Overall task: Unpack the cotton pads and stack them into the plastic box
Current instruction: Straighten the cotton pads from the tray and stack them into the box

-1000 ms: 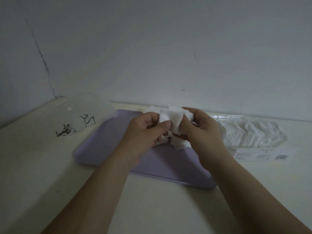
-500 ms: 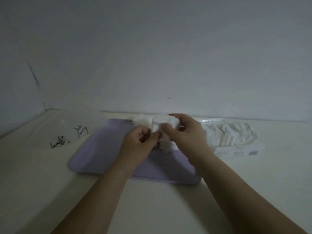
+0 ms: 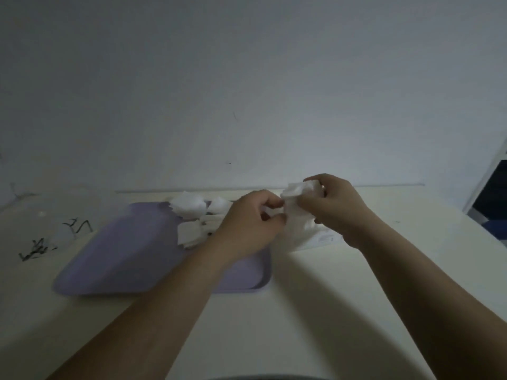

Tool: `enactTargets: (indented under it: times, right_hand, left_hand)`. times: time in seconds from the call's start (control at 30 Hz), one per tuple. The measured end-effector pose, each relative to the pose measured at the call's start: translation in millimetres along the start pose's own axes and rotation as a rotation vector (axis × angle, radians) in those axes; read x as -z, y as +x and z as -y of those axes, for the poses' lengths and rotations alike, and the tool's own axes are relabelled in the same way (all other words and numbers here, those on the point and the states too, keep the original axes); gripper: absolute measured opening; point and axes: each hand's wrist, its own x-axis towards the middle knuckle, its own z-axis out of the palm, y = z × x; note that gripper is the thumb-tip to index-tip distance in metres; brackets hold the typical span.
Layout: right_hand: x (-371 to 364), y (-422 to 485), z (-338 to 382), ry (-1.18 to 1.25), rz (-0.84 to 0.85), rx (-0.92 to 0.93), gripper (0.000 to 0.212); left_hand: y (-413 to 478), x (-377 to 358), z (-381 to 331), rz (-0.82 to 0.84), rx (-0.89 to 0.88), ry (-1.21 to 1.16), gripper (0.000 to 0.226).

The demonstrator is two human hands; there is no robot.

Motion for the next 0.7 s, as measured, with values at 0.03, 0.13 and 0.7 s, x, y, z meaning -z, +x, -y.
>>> enactTargets:
  times: [0.03, 0.13, 0.7]
  right_hand:
    - [4, -1, -2, -0.042, 0.009, -0.005, 0.03]
    - [13, 1, -11, -0.143, 0.073, -0.049, 0.049]
    - [13, 28, -17, -0.372, 0.316, -0.101, 0.084]
  left_hand:
    - [1, -8, -1, 0.028, 0.009, -0.003, 0.011]
    - [1, -25, -1, 0.076, 0.059, 0.011, 0.011]
    - [-2, -33, 8, 0.009, 0.093, -0.01, 0.015]
